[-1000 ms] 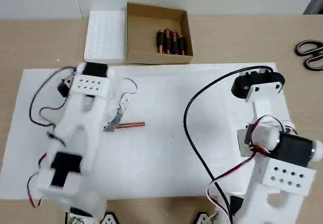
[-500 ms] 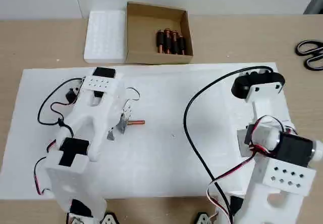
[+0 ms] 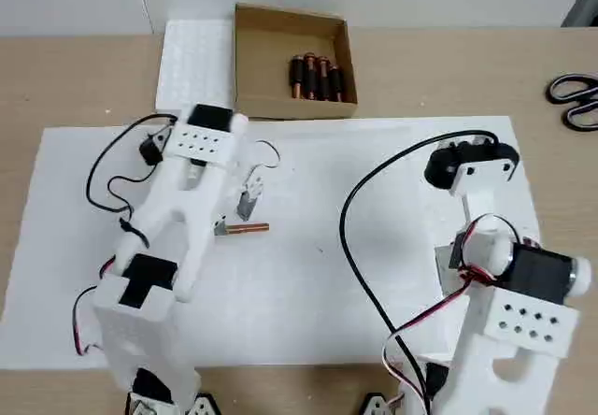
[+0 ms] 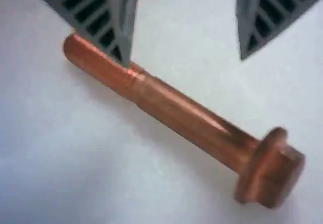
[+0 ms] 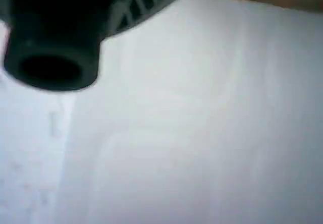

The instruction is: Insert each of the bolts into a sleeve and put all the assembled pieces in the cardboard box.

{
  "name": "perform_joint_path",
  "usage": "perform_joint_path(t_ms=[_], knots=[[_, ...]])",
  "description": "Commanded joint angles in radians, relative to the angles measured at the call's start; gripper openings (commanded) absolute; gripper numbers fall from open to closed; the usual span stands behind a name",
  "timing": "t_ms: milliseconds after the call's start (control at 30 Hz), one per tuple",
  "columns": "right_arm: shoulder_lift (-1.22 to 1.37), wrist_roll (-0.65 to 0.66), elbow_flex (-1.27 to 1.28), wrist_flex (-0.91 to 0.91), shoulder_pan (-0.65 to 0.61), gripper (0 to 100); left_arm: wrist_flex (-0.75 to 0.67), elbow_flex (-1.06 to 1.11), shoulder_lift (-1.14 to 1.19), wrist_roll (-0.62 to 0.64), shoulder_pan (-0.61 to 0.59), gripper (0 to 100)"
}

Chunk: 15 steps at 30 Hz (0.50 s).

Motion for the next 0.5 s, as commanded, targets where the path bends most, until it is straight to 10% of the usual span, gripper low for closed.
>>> perform_joint_path(t_ms=[0,467], knots=[[-0.012,0.008,-0.003,-0.027,0.005,0.4,-0.008,-0.019,-0.008,0.0,0.003,14],[-0.012,0.008,-0.003,-0.024,0.005,0.4,-0.081,0.018,0.081,0.0,-0.015,14]])
